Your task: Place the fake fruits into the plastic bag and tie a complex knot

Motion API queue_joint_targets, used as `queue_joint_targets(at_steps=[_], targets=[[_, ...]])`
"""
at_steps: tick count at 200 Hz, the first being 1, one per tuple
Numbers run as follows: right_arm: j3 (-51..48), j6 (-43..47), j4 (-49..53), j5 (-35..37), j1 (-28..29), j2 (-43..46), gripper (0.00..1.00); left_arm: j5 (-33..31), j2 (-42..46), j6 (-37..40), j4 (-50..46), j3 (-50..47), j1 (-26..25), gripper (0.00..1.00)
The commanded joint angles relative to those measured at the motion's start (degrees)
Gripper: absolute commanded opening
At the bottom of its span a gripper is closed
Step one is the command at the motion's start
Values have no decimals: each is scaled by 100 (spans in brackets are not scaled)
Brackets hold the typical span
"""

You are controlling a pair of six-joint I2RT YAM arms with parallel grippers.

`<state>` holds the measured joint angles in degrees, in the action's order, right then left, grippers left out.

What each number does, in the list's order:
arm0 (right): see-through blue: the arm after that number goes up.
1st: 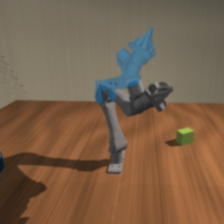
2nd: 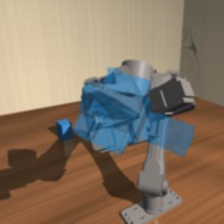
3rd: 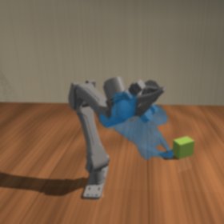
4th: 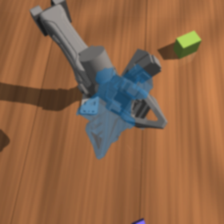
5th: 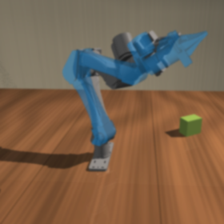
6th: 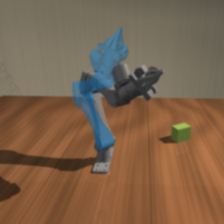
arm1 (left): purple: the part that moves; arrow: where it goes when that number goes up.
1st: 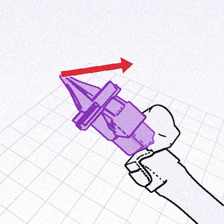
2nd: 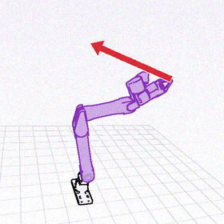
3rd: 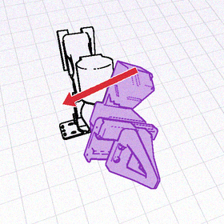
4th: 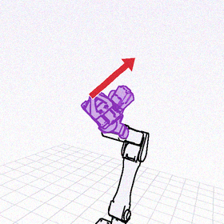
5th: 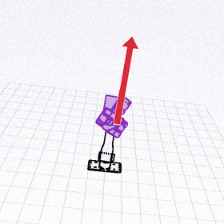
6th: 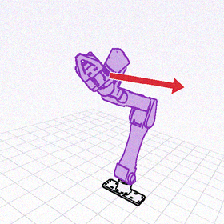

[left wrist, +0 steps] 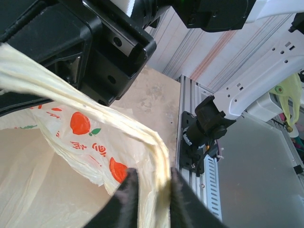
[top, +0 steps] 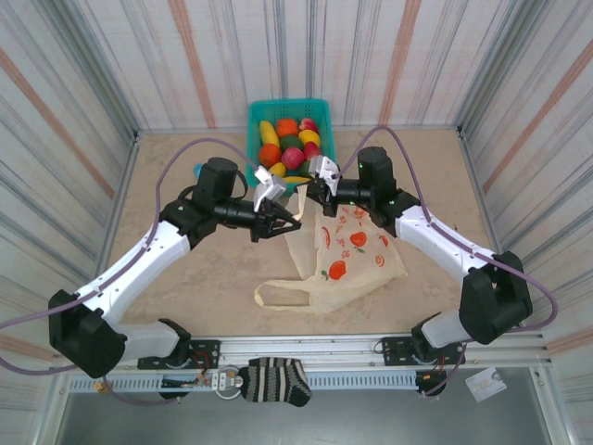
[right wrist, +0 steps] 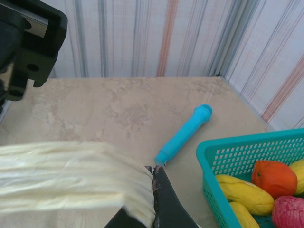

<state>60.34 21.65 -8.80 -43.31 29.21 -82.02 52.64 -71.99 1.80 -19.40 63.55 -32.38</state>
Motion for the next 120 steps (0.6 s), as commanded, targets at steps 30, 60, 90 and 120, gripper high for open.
queue_joint_targets(at_steps=[30, 60, 90, 120], targets=[[451, -149, 573, 265, -24, -19, 41, -970, 251, -177, 711, -12, -58, 0], [208, -499, 298, 514, 8, 271, 56, -2083, 505, -486, 1102, -400, 138, 0], [230, -1454, 295, 1878, 211, 552, 59, -3043, 563, -759, 1213, -654, 362, 0], [538, -2358, 726, 2958, -176, 455, 57, -3653, 559, -917, 1176, -730, 491, 0]])
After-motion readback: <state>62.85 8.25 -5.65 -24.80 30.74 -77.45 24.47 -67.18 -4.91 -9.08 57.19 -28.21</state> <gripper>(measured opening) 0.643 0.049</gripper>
